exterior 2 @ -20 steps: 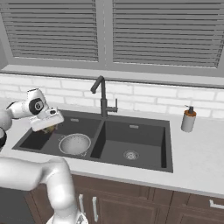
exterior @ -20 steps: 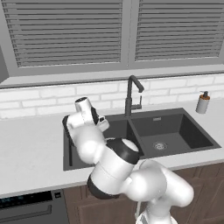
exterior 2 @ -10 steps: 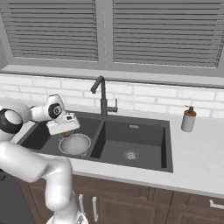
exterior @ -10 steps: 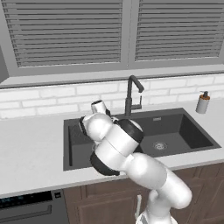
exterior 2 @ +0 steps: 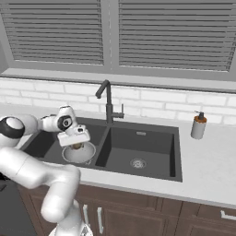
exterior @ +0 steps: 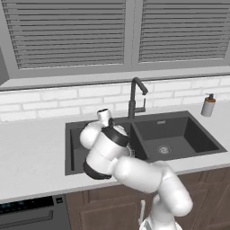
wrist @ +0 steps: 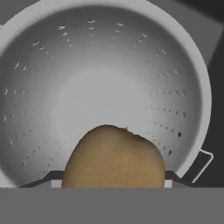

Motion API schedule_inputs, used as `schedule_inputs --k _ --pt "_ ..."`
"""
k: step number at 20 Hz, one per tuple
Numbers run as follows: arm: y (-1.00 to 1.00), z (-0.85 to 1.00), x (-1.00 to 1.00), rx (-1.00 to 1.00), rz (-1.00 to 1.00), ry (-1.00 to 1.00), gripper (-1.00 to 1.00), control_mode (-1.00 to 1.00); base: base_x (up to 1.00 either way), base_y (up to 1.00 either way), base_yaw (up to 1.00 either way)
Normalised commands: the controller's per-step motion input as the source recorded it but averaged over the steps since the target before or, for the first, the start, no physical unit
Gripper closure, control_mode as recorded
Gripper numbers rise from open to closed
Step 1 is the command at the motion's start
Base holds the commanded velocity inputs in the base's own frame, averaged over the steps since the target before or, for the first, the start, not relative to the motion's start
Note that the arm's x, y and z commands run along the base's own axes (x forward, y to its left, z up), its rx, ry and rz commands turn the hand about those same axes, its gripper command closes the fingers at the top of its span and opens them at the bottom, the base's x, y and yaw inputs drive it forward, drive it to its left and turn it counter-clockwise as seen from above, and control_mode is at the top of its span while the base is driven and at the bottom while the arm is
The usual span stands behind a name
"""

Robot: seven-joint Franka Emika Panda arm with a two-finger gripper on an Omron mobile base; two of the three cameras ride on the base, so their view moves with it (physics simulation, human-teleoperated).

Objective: Put the colander in the sink, put the kiwi in the colander, and turn on the sink faucet and pour water over the colander.

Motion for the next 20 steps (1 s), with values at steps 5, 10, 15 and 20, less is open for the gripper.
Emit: schedule_inputs --k 5,10,15,20 --pt "0.0 -0.46 0.31 0.0 -0.01 0.06 1.0 -1.0 0.0 0.0 0.0" --pt "0.0 -0.45 0.21 0.0 0.0 0.07 1.0 -1.0 0.0 0.0 0.0" --pt "0.0 -0.32 0.0 0.0 0.0 0.02 1.0 -1.0 0.0 0.0 0.0" --pt "0.0 -0.26 0.0 0.0 0.0 0.0 1.0 -1.0 0.0 0.0 0.0"
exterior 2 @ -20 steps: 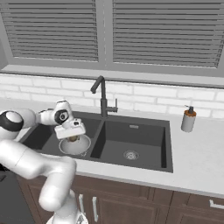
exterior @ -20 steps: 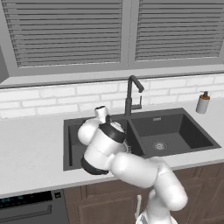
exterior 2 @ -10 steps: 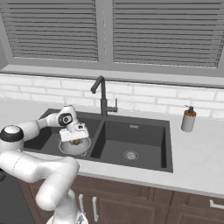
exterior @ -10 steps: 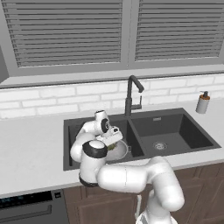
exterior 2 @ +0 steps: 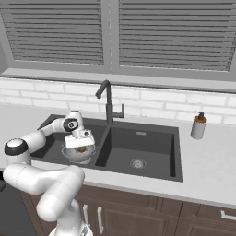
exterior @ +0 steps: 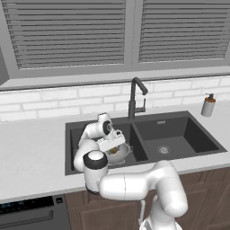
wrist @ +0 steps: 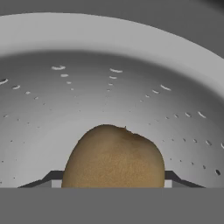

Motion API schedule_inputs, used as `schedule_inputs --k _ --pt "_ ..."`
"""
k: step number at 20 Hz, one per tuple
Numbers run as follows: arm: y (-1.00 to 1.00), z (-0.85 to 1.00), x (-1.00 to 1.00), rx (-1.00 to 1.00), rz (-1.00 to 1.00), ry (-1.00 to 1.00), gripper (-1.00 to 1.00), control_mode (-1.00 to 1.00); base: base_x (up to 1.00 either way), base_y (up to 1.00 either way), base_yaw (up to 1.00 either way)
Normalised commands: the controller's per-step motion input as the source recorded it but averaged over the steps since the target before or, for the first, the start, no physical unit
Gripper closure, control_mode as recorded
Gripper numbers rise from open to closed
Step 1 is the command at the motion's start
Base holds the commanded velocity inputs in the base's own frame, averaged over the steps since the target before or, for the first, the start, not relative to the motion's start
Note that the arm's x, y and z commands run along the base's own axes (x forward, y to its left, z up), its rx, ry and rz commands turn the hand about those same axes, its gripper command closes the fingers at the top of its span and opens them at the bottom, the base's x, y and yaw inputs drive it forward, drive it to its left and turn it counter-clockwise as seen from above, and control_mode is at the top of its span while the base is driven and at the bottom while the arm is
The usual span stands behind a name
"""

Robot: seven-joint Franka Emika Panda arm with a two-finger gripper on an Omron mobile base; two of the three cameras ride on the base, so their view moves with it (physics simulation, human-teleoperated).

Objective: Put the colander in the sink, put the kiwi in the colander, and turn on the sink faucet and pour water over the colander.

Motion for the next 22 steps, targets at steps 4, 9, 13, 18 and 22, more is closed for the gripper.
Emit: schedule_inputs --k 4,9,13,18,22 --pt "0.0 -0.18 -0.14 0.0 0.0 0.0 1.0 -1.0 0.0 0.0 0.0" --pt "0.0 0.04 -0.57 0.0 0.0 0.0 -1.0 -1.0 0.0 0.0 0.0" --pt "-0.07 0.34 -0.37 0.02 0.0 0.0 -1.0 -1.0 0.0 0.0 0.0" --pt "-0.06 0.62 -0.16 0.03 0.0 0.0 -1.0 -1.0 0.0 0.0 0.0" --pt "0.0 0.88 -0.05 0.05 0.0 -0.02 -1.0 -1.0 0.0 0.0 0.0"
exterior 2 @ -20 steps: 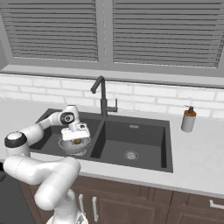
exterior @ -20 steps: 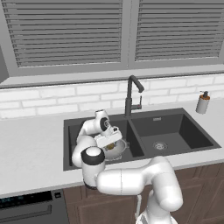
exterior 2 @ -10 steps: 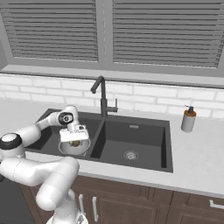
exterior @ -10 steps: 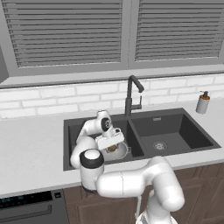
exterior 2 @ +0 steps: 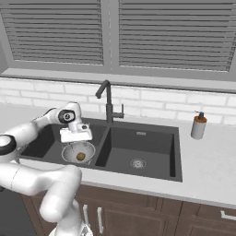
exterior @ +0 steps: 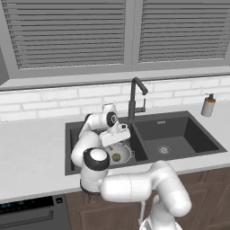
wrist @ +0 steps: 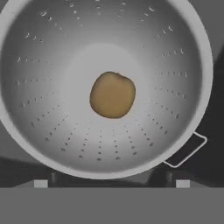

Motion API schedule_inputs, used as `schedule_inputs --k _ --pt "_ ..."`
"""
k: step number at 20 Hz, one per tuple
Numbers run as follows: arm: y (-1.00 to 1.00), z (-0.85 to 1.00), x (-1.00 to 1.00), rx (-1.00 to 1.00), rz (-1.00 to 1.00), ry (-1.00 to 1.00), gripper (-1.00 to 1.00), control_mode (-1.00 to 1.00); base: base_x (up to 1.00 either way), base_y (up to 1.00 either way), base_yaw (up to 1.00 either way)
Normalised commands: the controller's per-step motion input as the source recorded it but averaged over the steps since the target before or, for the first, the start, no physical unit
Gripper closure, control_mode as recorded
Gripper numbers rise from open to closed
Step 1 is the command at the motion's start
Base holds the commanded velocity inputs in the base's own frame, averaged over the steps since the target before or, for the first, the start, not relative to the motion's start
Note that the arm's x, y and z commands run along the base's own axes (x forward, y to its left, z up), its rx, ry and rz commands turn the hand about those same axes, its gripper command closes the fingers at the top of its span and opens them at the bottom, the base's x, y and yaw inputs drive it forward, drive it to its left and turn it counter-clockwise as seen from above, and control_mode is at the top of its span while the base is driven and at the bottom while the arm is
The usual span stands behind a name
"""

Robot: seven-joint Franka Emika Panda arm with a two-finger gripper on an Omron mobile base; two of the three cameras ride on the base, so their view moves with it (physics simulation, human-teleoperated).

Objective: Put the colander in the sink, put the kiwi in the colander, and turn on the sink faucet and pour water over the colander.

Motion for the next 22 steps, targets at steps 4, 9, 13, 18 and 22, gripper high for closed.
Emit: schedule_inputs --k 4,9,13,18,22 --pt "0.0 1.0 -0.28 0.09 0.0 -0.14 -1.0 -1.0 0.0 0.0 0.0" --pt "0.0 1.0 -0.68 0.05 0.0 -0.25 -1.0 -1.0 0.0 0.0 0.0" --pt "0.0 1.0 -0.81 0.0 0.0 -0.27 -1.0 -1.0 0.0 0.0 0.0" --pt "0.13 1.0 -0.68 0.0 0.0 -0.26 -1.0 -1.0 0.0 0.0 0.0" --pt "0.04 1.0 -0.62 -0.01 0.0 -0.32 -1.0 -1.0 0.0 0.0 0.0"
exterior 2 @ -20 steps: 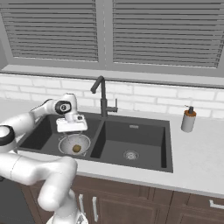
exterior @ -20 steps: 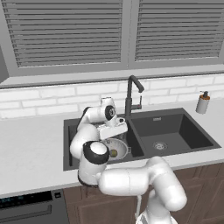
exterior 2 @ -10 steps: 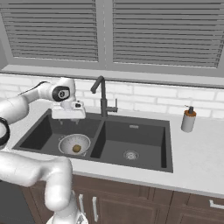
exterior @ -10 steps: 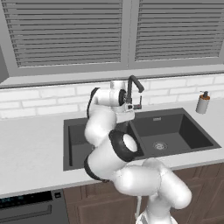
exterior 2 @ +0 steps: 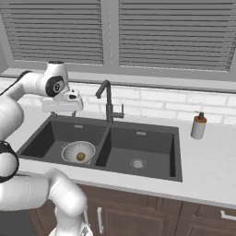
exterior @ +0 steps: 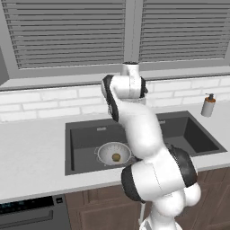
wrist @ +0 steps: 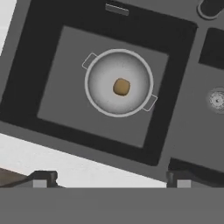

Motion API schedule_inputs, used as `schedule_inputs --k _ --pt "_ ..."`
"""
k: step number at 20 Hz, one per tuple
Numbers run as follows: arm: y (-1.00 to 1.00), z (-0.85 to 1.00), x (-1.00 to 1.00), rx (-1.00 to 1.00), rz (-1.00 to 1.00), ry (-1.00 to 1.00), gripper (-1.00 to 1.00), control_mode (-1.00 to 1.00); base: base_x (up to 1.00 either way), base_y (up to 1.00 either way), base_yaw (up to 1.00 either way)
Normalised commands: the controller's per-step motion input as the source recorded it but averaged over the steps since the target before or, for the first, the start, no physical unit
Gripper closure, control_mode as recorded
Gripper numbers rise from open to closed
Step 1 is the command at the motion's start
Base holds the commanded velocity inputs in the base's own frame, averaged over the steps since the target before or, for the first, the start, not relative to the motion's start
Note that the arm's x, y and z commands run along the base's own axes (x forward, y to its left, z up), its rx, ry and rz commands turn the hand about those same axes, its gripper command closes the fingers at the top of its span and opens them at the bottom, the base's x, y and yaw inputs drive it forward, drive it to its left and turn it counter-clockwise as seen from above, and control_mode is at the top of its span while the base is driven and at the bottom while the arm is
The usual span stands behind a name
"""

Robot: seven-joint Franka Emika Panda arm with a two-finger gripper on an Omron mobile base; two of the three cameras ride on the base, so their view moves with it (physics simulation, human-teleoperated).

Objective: Put the colander in the sink, put the kiwi in the colander, and turn on the sink faucet and pour water over the colander.

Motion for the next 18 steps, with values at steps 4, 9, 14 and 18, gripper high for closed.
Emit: schedule_inputs --k 4,9,14,18 --pt "-0.02 1.0 -0.62 -0.04 0.0 -0.37 -1.0 -1.0 0.0 0.0 0.0" --pt "-0.09 0.86 -0.38 -0.09 -0.03 -0.34 -1.0 -1.0 0.0 0.0 0.0" --pt "-0.06 0.54 -0.19 -0.12 -0.08 -0.35 -1.0 -1.0 0.0 0.0 0.0" --pt "-0.21 0.18 -0.08 -0.09 -0.1 -0.33 -1.0 -1.0 0.0 0.0 0.0"
